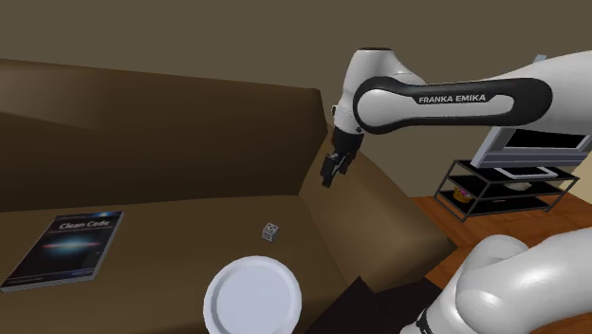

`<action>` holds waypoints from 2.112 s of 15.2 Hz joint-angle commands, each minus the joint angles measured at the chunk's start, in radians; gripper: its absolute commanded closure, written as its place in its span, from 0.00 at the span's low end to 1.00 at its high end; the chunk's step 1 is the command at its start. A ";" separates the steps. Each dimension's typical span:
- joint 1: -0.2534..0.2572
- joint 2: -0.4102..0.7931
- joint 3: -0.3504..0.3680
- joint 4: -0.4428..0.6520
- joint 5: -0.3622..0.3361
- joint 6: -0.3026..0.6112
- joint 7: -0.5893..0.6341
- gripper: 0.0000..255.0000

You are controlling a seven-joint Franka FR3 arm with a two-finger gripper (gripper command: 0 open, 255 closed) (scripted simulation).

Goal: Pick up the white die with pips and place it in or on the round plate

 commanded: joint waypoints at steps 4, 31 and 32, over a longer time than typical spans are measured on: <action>0.000 0.159 0.022 -0.012 0.001 0.169 0.037 0.00; 0.034 1.027 0.021 0.348 -0.117 0.653 0.206 0.00; 0.036 1.039 0.019 0.351 -0.119 0.662 0.207 0.00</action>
